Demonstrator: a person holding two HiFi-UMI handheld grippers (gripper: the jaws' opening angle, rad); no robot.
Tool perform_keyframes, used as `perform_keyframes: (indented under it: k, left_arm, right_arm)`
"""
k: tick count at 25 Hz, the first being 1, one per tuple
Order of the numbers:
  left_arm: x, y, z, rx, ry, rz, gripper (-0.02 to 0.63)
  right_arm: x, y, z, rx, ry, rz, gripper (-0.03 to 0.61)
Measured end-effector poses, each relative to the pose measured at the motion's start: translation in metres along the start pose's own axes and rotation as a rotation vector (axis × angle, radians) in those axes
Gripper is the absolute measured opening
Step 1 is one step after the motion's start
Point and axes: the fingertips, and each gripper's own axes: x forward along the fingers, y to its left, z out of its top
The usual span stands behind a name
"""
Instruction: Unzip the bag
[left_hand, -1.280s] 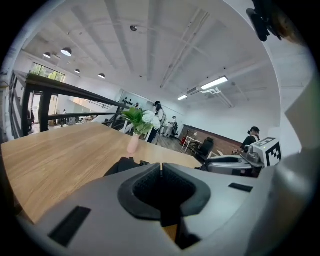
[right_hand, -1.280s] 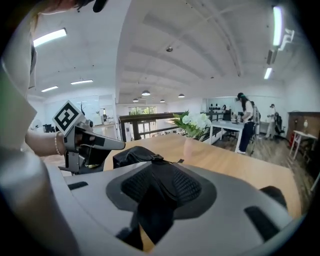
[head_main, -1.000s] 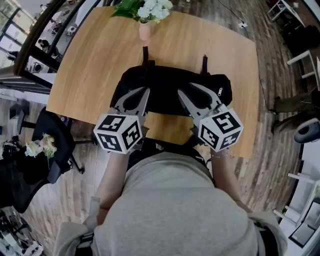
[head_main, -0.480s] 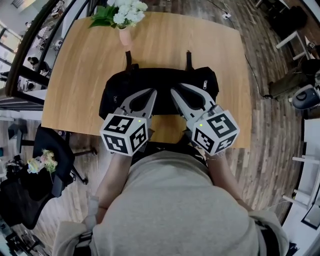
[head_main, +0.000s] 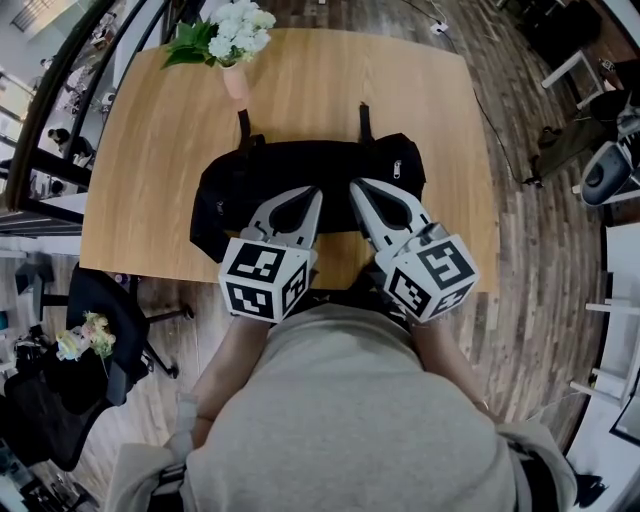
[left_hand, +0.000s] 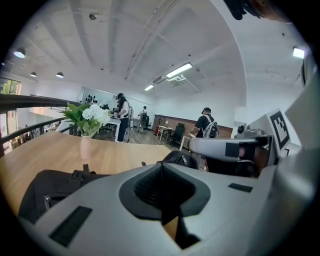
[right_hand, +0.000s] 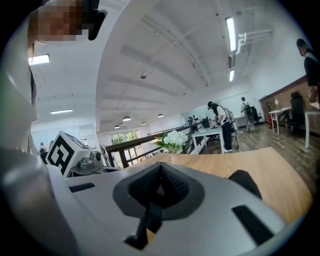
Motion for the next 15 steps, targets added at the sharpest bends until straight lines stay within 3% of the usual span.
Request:
perform_keyframes:
  k: [15]
  left_arm:
    - [0.0,0.013,-0.01,-0.03,0.047,0.038,0.02]
  right_arm:
    - [0.012,0.005,-0.018,-0.012,0.081,-0.018,0.006]
